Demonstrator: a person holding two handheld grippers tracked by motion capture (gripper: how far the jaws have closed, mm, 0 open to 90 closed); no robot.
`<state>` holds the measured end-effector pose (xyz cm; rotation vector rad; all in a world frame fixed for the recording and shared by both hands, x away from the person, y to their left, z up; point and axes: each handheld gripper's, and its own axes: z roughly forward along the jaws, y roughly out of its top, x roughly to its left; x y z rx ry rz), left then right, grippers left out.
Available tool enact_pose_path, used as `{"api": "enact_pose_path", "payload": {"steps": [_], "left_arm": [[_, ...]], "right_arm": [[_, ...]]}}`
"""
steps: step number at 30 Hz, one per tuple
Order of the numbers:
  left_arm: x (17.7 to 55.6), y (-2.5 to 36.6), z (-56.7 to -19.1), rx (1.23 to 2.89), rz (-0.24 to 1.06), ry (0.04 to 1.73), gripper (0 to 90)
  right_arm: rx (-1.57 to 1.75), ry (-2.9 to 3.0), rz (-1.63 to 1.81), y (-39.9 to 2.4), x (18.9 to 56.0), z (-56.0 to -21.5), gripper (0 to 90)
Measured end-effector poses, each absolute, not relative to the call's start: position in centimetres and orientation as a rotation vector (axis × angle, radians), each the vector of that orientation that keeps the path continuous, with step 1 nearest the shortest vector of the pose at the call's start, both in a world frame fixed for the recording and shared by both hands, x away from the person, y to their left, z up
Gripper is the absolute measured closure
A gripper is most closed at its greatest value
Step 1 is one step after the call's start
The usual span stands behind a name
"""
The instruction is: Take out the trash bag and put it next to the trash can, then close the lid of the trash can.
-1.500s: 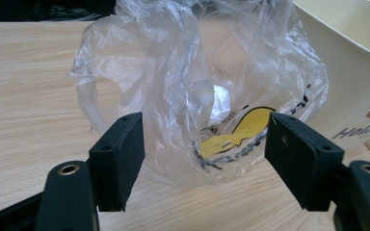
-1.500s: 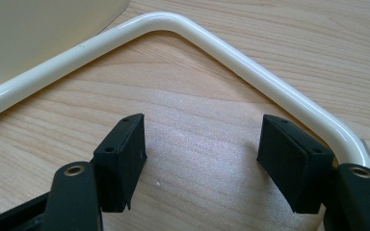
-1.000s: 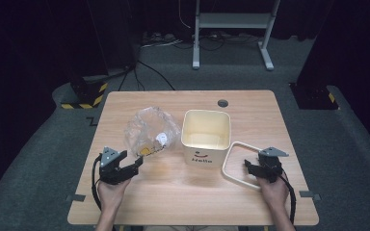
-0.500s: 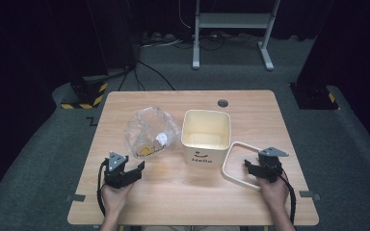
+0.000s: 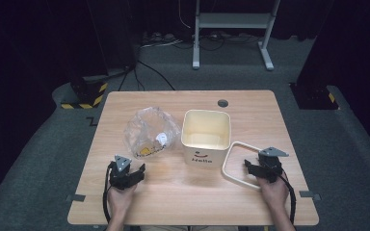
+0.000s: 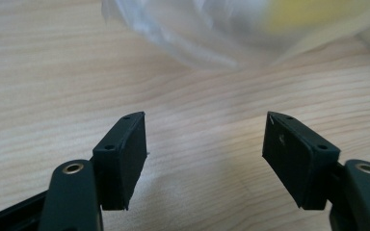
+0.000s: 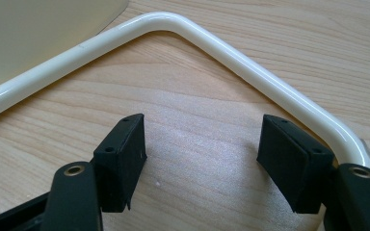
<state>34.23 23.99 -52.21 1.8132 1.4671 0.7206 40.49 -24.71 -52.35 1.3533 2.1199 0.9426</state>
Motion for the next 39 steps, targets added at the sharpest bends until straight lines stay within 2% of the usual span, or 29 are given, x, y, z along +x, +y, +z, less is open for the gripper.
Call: {"api": "enact_pose_path", "payload": {"steps": [13, 19, 26, 31, 39], "left_arm": [[35.0, 24.2, -52.6, 1.795, 0.750, 1.533, 32.7], [35.7, 23.8, -52.7, 1.840, 0.783, 1.537, 32.6], [36.1, 23.9, -52.7, 1.848, 0.766, 1.557, 30.3], [36.3, 24.4, -52.8, 1.815, 0.697, 1.582, 29.1], [36.3, 24.4, -52.7, 1.826, 0.703, 1.578, 28.6]], "right_arm": [[1.356, 2.118, 0.943, -24.7, 40.5, -52.3, 33.6], [1.353, 2.119, 0.945, -24.7, 40.6, -52.4, 33.6], [1.353, 2.119, 0.945, -24.7, 40.6, -52.4, 33.6], [1.364, 2.111, 0.940, -24.6, 40.5, -52.4, 33.6], [1.371, 2.109, 0.940, -24.6, 40.6, -52.3, 34.3]]}}
